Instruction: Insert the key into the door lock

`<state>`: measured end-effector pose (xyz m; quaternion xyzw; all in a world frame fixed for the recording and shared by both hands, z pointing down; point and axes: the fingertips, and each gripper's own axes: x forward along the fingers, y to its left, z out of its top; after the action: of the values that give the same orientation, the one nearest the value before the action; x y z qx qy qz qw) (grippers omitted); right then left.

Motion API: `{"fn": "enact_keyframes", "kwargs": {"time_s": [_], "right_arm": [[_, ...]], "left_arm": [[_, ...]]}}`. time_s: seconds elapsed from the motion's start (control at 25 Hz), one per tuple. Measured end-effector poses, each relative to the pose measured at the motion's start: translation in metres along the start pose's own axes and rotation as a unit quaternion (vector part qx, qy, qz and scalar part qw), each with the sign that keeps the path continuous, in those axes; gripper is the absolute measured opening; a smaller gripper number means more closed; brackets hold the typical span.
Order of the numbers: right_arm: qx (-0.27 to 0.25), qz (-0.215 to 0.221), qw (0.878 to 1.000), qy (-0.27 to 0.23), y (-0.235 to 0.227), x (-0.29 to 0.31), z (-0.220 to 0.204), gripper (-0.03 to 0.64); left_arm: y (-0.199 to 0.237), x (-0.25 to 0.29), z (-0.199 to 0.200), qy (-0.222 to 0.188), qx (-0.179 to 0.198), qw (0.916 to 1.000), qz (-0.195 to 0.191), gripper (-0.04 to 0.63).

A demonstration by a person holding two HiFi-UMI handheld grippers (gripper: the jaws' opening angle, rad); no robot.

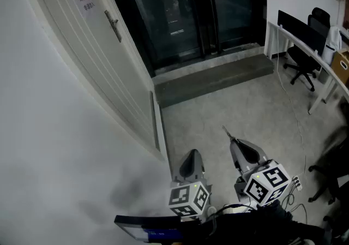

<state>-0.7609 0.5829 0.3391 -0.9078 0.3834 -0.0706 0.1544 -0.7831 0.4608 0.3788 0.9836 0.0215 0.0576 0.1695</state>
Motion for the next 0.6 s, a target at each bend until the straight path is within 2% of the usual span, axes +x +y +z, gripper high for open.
{"fn": "enact_keyframes", "kwargs": {"time_s": [0.6], "right_arm": [[0.006,0.000,1.000,0.008,0.000,0.014,-0.006,0.012]], "left_arm": [[0.011,0.006,0.002,0.002,-0.003,1.0000,0.001,0.000]]}}
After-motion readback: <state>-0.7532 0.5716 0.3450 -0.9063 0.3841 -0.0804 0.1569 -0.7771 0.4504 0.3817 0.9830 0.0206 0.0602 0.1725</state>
